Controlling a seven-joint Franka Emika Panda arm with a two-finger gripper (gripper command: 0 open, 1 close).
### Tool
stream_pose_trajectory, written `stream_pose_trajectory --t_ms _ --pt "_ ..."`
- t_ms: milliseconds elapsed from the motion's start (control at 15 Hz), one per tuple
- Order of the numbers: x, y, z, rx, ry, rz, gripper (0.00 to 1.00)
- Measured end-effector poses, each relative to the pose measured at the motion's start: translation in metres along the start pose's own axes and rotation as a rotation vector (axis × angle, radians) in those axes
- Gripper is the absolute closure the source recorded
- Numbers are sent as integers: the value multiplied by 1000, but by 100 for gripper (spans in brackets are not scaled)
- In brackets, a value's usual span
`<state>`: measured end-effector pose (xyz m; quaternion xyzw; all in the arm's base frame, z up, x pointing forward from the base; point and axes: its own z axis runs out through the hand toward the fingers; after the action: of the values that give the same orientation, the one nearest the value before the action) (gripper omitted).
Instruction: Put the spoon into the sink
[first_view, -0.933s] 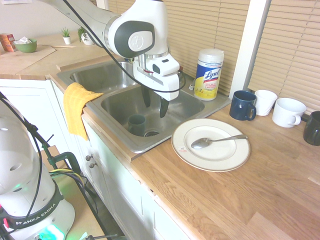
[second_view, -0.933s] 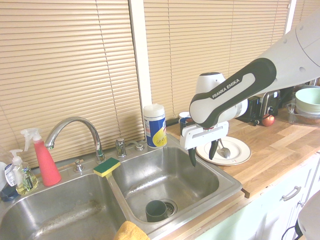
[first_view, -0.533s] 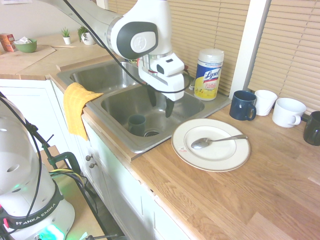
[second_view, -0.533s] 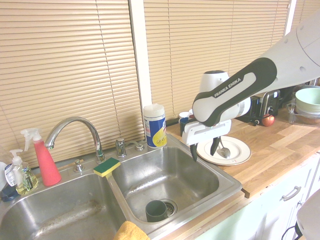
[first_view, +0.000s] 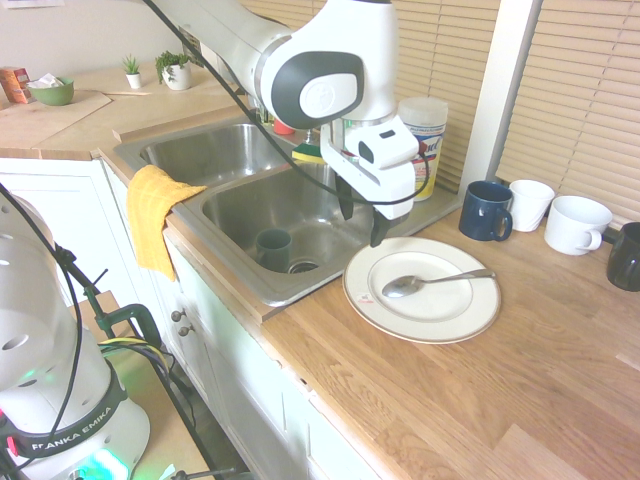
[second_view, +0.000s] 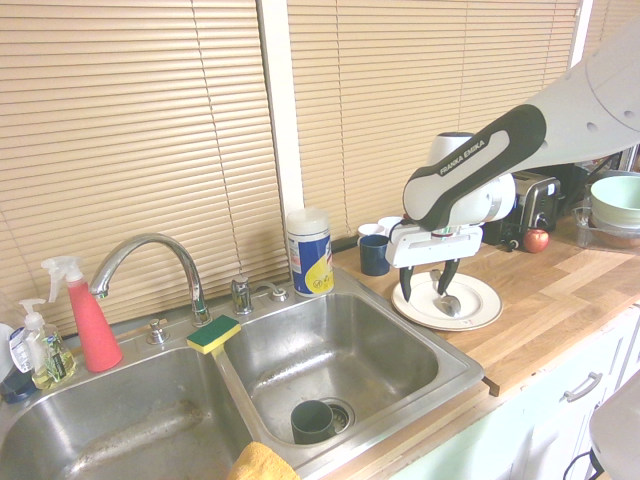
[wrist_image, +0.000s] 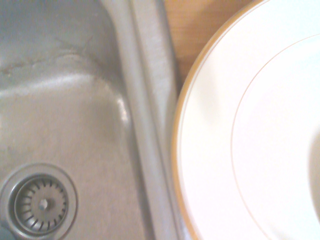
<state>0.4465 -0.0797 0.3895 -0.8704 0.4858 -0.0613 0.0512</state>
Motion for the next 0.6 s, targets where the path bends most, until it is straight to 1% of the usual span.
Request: stream_pose_trajectory --t_ms 200,400,600 --pt "21 9 5 10 11 41 0" --pt "56 21 12 19 33 102 0" --pt "81 27 24 26 37 134 0"
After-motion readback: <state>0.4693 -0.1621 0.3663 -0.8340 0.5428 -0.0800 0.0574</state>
